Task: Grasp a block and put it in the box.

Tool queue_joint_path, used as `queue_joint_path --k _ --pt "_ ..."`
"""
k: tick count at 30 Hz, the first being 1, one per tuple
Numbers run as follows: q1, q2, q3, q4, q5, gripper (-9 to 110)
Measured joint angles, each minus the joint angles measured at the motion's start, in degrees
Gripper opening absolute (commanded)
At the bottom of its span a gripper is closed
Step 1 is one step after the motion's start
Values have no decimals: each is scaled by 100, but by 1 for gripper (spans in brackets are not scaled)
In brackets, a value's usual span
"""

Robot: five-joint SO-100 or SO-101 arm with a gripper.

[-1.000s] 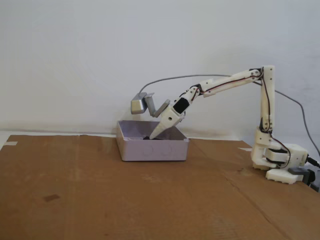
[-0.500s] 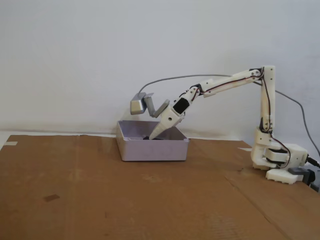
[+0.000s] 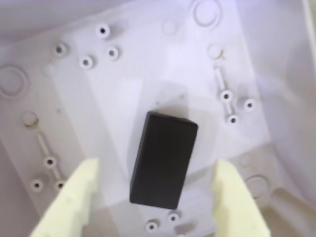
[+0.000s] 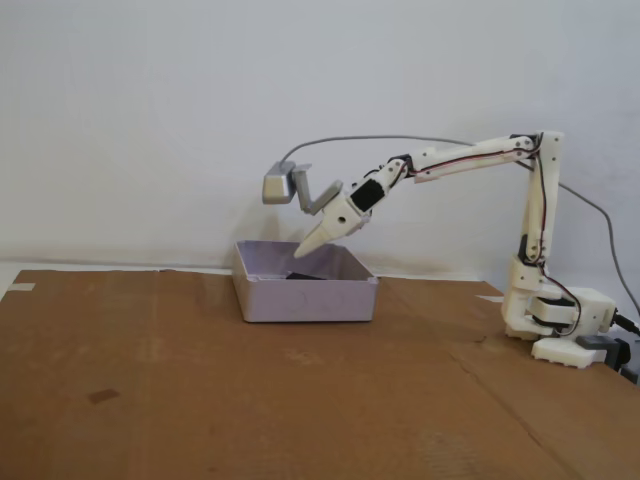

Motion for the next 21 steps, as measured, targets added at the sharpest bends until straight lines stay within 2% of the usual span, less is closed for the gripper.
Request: queue_joint_path --k 6,13,21 --pt "-123 589 0 0 0 27" --pt "-316 677 0 0 0 11" --pt "-422 1301 0 0 0 2"
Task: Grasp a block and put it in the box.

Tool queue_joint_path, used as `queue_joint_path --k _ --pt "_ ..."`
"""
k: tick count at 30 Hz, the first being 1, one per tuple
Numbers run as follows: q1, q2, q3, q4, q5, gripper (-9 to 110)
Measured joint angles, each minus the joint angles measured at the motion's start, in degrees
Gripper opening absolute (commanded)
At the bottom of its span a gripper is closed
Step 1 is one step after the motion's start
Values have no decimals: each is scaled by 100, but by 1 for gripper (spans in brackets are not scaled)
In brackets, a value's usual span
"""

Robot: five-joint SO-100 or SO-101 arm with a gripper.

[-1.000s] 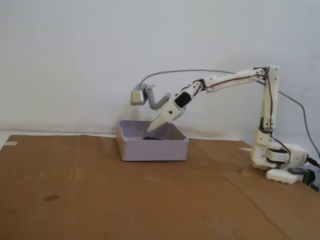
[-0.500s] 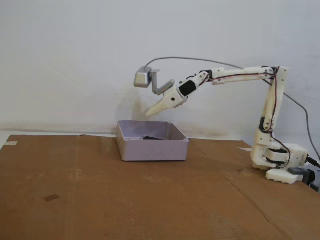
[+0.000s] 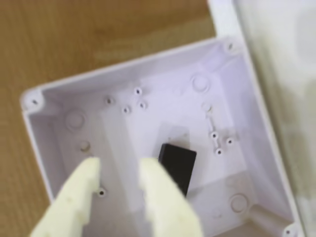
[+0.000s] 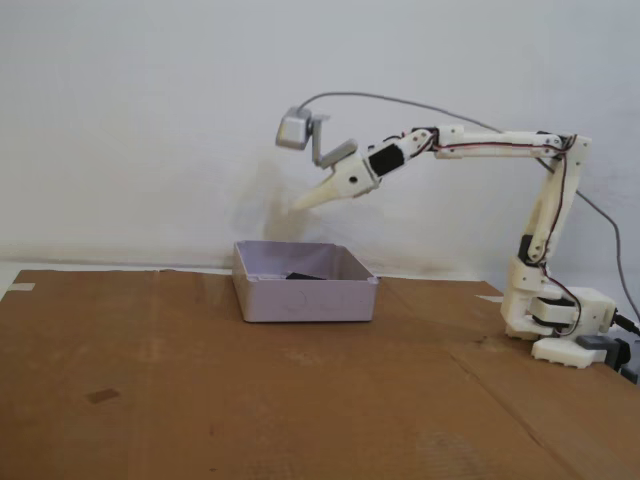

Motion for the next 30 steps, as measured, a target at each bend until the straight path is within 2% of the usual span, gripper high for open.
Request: queue_joint_path --k 13,30 --pt "-114 756 0 0 0 0" --pt "-448 844 422 0 -9 0"
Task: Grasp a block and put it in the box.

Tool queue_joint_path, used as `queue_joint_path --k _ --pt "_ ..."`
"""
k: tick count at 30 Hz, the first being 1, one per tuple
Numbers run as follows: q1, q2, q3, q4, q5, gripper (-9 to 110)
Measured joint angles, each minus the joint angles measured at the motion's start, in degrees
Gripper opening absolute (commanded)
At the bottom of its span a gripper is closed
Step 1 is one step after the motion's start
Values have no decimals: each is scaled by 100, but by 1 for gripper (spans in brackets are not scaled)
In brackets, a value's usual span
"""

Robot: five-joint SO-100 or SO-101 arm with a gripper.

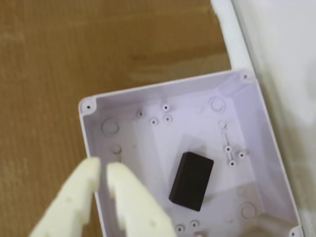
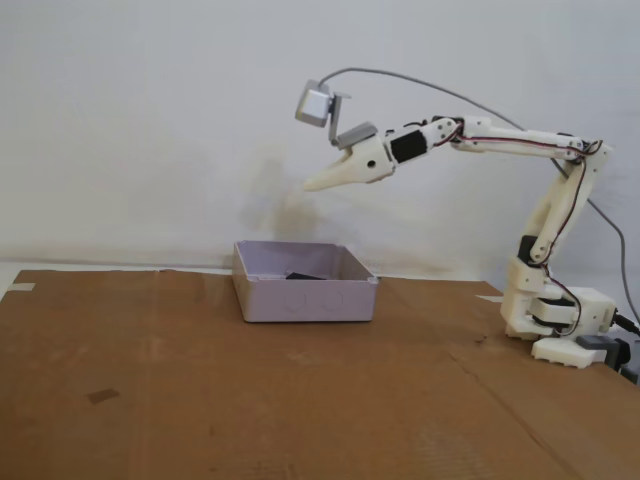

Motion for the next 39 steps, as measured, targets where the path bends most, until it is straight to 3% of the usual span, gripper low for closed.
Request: queue_joint_path --k 39 --pt "-835 4579 4518 0 -9 0"
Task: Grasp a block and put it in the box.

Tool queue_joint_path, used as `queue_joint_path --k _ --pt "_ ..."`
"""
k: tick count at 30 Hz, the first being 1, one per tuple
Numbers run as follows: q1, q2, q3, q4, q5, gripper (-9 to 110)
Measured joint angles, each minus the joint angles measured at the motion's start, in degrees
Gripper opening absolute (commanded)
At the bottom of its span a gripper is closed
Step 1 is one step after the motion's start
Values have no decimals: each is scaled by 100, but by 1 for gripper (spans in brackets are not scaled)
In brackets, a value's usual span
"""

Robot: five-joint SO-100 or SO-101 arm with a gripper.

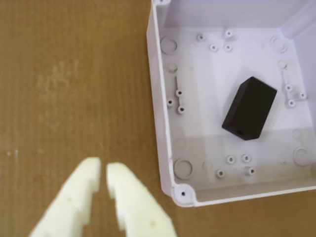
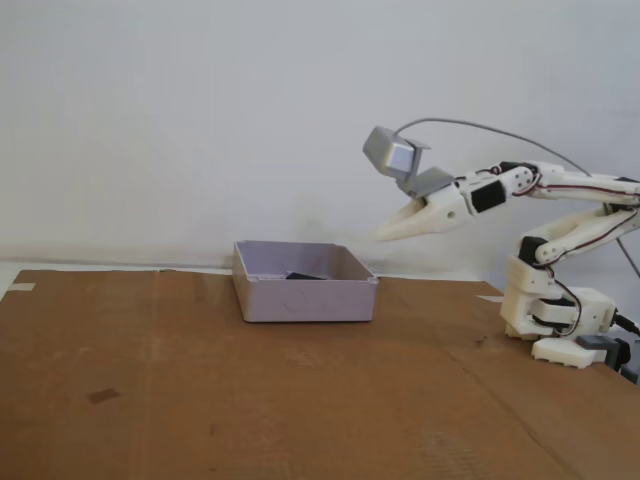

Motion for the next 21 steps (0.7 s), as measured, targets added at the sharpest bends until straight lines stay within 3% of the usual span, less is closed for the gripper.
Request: queue_joint_path --k 21 --pt "-343 1942 1907 0 0 0"
